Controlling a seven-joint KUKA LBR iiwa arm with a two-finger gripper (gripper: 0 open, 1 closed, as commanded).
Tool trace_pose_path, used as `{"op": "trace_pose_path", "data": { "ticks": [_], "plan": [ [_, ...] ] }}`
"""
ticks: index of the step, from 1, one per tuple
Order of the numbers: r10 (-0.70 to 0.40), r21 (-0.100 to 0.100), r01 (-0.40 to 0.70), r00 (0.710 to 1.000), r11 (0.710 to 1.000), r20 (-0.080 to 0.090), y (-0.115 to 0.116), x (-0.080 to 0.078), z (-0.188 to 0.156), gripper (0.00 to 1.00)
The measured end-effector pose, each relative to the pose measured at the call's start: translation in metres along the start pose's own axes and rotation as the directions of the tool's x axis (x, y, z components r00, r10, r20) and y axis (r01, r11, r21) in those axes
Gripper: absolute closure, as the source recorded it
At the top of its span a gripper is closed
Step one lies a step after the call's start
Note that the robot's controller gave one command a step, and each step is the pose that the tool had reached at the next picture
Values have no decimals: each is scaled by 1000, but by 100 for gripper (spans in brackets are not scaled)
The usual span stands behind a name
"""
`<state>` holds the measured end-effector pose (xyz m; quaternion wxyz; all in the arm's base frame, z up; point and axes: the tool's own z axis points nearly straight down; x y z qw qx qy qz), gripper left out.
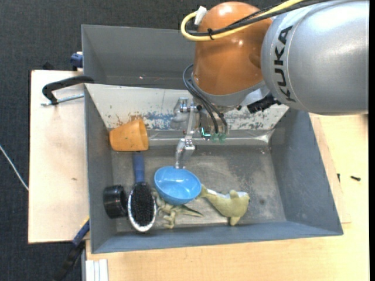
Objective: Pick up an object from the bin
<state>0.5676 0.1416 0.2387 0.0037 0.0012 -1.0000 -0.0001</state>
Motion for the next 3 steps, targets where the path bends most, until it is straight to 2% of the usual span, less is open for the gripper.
{"op": "trace_pose_path", "data": {
  "ticks": [1, 2, 3],
  "plan": [
    [-80, -2, 80, 996, 997, 33, -18, 0, 150, 0],
    [-81, 1, 81, 997, 997, 17, -20, 4, 155, 100],
    [-409, 6, 409, 912, 912, 20, -39, 19, -10, 100]
  ]
}}
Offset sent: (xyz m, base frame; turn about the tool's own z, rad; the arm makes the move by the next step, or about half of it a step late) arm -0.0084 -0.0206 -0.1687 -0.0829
